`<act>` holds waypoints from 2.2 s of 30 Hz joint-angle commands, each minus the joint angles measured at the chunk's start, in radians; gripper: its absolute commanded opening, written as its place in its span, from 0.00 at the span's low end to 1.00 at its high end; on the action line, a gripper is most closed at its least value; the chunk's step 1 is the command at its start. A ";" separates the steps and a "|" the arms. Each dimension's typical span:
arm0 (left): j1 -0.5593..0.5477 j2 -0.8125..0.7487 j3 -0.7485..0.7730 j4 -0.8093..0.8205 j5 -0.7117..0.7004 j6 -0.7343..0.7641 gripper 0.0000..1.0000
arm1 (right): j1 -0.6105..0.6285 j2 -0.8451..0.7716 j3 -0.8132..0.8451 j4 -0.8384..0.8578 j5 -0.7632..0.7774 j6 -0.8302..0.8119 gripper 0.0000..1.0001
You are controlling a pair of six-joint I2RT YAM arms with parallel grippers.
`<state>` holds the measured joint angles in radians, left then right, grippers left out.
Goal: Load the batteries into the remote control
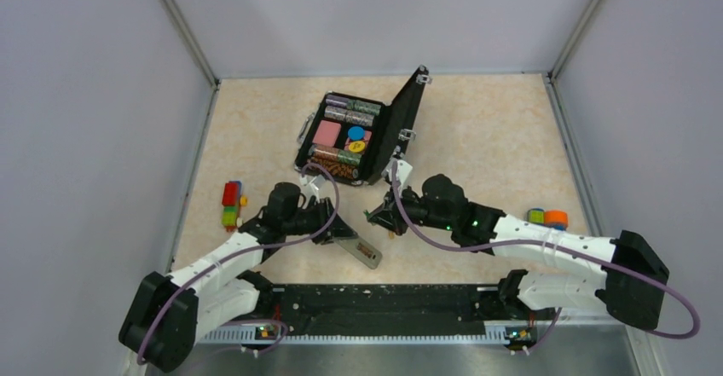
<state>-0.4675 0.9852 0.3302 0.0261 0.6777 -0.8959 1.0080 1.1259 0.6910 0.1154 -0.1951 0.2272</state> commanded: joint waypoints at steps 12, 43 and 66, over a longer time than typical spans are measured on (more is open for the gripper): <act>0.029 0.060 0.034 -0.041 -0.033 0.122 0.00 | 0.029 0.020 -0.224 0.424 -0.031 -0.086 0.00; 0.032 -0.092 -0.057 -0.106 -0.206 0.235 0.00 | 0.110 0.487 -0.335 1.152 0.069 -0.059 0.00; 0.035 0.063 0.049 -0.241 -0.182 0.231 0.00 | 0.141 0.608 -0.350 1.243 0.091 -0.080 0.00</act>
<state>-0.4351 0.9974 0.3668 -0.1013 0.5243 -0.7086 1.1305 1.7145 0.3401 1.2629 -0.1143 0.1570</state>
